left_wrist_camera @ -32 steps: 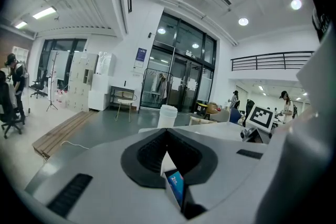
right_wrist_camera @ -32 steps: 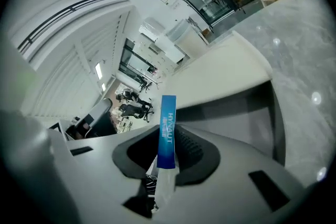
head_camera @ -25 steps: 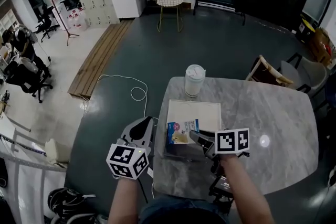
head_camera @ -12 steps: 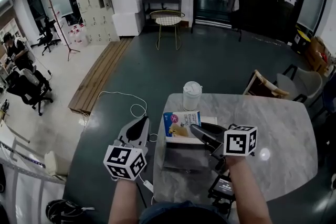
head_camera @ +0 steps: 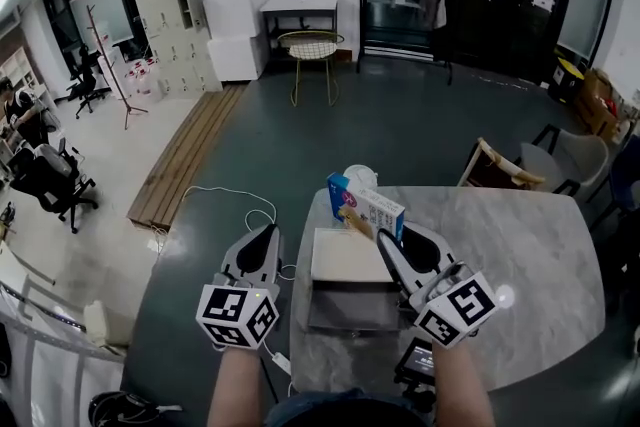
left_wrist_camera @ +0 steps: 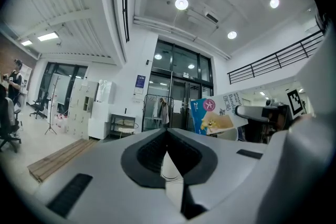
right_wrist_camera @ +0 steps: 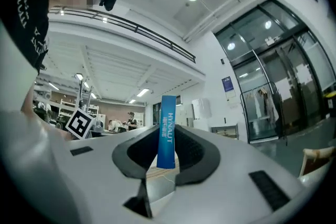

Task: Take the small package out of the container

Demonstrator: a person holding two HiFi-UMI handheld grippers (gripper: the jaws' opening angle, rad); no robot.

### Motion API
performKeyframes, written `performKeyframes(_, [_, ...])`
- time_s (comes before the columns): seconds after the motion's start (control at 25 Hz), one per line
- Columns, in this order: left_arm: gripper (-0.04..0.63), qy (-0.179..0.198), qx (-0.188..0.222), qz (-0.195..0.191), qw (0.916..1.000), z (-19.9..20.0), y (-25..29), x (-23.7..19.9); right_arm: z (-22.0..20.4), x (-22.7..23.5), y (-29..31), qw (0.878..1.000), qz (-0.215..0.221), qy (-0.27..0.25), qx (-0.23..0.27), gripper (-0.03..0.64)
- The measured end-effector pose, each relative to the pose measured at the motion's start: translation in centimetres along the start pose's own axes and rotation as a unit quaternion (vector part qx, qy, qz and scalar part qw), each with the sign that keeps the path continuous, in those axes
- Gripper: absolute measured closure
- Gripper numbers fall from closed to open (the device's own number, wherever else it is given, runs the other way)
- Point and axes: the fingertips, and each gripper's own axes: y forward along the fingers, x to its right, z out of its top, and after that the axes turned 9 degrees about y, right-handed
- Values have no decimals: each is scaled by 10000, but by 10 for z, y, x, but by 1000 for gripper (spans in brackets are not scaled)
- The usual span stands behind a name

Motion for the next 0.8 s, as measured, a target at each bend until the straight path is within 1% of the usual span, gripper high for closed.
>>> performKeyframes(0.08, [583,29,5,-44,10000,0,1,6,3,1,-5,9994,-171,-300,27,522])
performKeyframes(0.24, [583,65,66,-39,9999,5,2,10,5,7,-15,9950,-488,-857,-183,522])
performKeyframes(0.36, [583,123,119,-57,9998,10,2,19,8,19,-31,9904,-806,-1081,-310,522])
performKeyframes(0.52, [583,290,222,-96,9993,2,4,44,0,44,-62,9871,-1185,-1052,-236,522])
performKeyframes(0.76, [583,308,334,25,9990,0,-13,57,-11,48,-95,9871,-1273,-930,-295,520])
performKeyframes(0.8, [583,288,334,71,9990,1,-16,54,-9,47,-97,9868,-1294,-931,-299,520])
